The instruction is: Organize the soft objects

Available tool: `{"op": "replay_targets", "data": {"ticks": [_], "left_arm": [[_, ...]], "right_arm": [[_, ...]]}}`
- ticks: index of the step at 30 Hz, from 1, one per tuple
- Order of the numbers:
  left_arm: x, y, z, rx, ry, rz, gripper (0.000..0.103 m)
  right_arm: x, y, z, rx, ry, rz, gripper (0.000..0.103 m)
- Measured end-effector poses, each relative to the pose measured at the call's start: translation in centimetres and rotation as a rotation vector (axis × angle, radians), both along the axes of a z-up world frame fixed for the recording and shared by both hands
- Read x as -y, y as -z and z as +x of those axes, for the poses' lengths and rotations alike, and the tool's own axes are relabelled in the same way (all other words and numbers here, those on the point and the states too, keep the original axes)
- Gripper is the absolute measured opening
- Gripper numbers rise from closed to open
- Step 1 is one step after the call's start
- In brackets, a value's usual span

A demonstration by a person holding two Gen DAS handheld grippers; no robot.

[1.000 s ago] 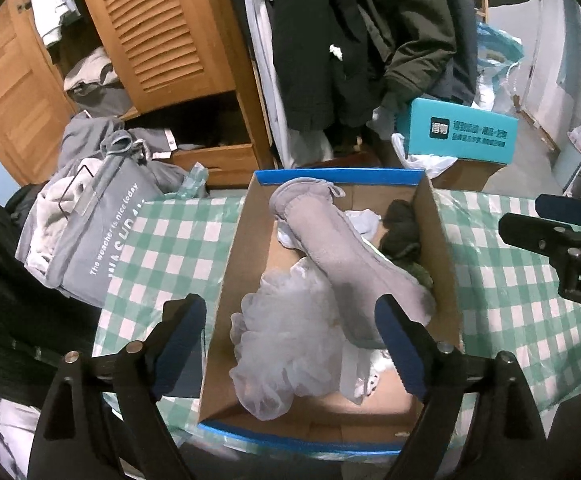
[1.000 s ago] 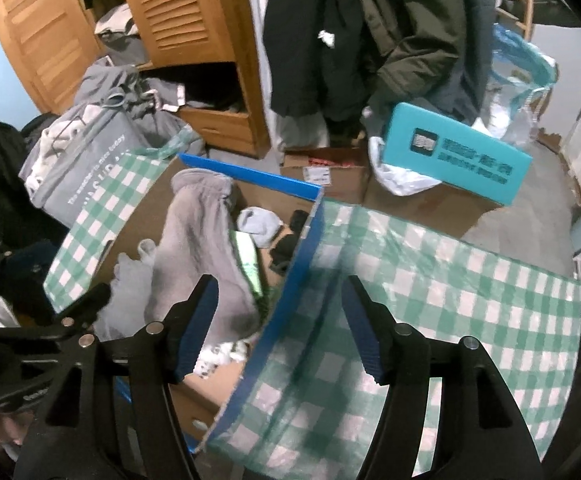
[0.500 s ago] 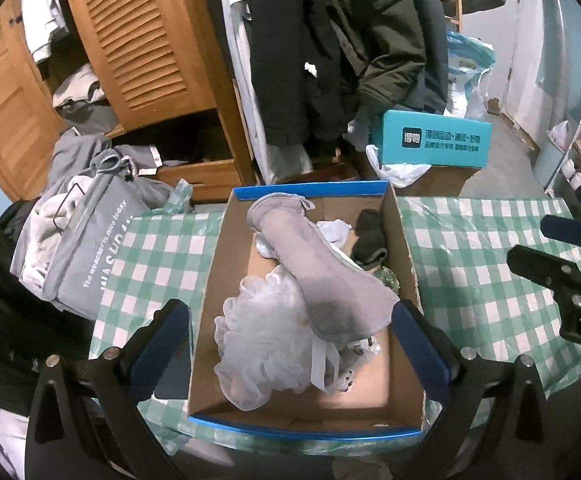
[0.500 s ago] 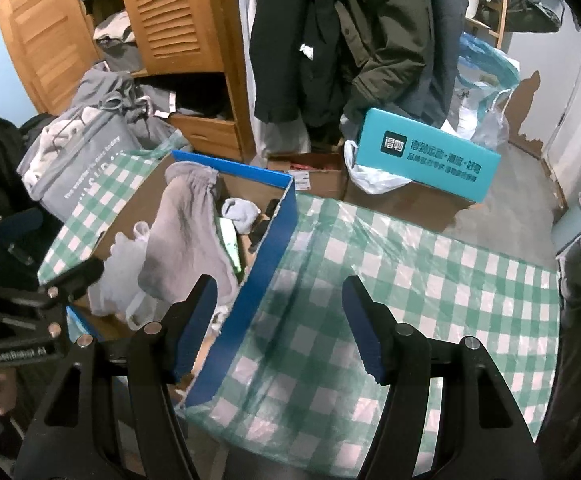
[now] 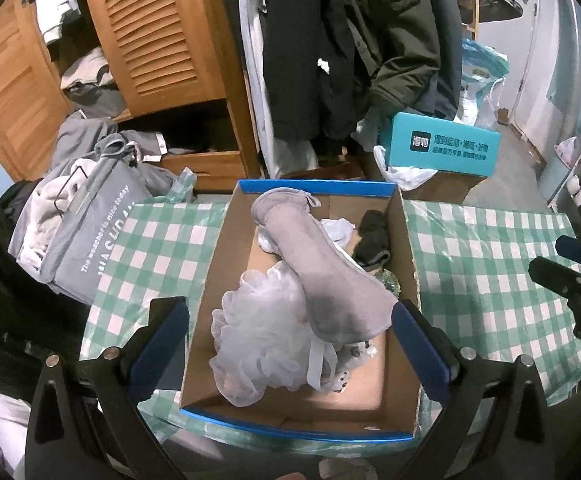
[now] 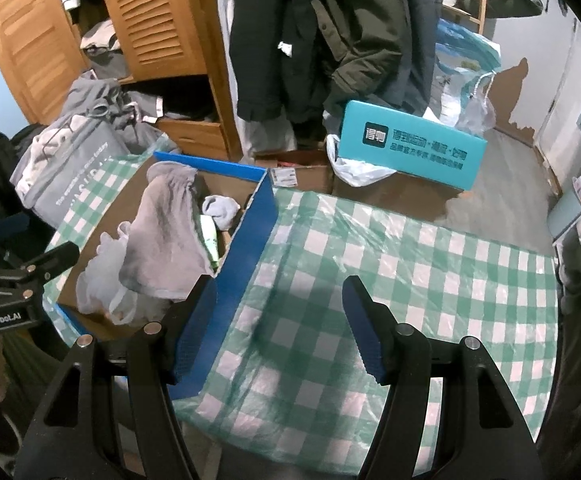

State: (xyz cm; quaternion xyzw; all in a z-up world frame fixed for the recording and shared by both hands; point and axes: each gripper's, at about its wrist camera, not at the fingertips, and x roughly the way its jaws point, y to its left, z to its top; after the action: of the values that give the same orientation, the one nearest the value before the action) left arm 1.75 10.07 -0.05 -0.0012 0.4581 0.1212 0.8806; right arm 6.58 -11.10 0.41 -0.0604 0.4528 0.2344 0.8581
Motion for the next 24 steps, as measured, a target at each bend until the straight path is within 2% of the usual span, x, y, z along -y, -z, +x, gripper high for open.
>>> {"op": "replay_targets", "data": {"ticks": [8,24], "left_arm": [[1.1,0.4,0.1,-0.018,0.027,0.041,0.102],[1.5,0.5,0.1,-0.022,0.035,0.055,0.102]], "right_arm": [[0.7,0.1,0.2,-0.009,0.008,0.011,0.064],[0.9,0.1,0.2,-0.012,0.013,0.009,0.064]]}}
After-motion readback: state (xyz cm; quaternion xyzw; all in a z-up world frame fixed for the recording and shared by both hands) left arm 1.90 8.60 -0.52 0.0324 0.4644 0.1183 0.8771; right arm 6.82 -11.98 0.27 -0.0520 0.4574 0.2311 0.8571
